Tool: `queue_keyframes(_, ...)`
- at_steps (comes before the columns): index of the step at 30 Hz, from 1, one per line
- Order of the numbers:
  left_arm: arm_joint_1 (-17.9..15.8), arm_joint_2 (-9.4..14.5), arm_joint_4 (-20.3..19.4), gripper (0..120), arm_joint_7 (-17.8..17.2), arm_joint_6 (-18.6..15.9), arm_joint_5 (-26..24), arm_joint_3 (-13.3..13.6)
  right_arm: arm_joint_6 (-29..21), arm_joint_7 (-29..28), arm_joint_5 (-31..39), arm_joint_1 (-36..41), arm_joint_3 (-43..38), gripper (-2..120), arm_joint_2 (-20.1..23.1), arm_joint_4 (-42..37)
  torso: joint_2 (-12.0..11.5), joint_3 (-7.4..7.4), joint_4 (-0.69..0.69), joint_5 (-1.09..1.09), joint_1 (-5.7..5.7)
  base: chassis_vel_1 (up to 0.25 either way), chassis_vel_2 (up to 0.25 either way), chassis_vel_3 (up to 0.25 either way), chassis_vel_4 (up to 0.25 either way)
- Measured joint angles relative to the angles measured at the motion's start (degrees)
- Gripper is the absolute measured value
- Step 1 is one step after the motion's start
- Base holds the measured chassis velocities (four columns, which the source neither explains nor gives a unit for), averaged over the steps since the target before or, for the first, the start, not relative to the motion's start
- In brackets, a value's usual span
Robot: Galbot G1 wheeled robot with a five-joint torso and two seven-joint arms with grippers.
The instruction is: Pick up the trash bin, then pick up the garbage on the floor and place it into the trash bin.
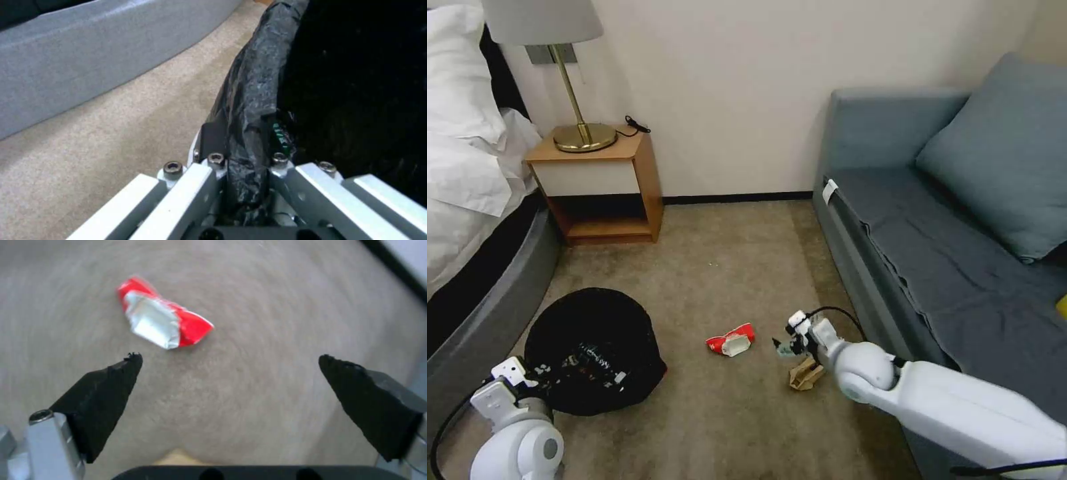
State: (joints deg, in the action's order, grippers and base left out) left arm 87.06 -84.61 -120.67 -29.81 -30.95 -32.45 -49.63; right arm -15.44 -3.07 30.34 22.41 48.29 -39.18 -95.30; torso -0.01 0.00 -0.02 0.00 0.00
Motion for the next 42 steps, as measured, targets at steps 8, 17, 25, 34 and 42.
queue_keyframes(8, 0.0, -0.2, 0.5, 3, 0.0, 0.0, 0.1, 0.3, 22.2, 33.6, -22.6, -10.2, 4.0, 98, -2.6, 15.1, 0.0, 0.0, 0.01, 0.0, 0.0, 0.0, 0.0, 0.0, 0.0)
queue_keyframes(17, -0.5, -0.2, 1.2, 3, 0.0, 0.1, 0.3, 0.4, 34.9, 52.9, -35.8, -12.6, 1.6, 97, -9.2, 31.3, 0.0, 0.0, 0.02, 0.0, 0.0, 0.0, 0.0, 0.0, 0.0)
queue_keyframes(25, -1.3, -0.3, 2.5, 3, 0.0, 0.2, 0.9, 0.8, 40.6, 53.4, -39.8, -11.9, 1.5, 97, -14.4, 45.1, 0.0, 0.0, 0.01, -0.01, 0.0, 0.0, 0.0, 0.0, 0.0)
queue_keyframes(34, -1.4, -0.3, 3.1, 3, 0.0, 0.7, 1.1, 0.9, 46.2, 50.1, -44.5, -10.2, -0.2, 97, -22.5, 58.5, 0.0, 0.0, 0.01, 0.0, 0.0, 0.0, 0.0, 0.0, 0.0)
queue_keyframes(42, -1.0, -0.2, 3.3, 3, 0.1, 1.3, 1.2, 0.5, 50.4, 45.8, -47.1, -9.2, -0.7, 97, -32.2, 70.7, 0.0, 0.0, 0.04, -0.02, 0.0, 0.0, 0.0, 0.0, 0.0)
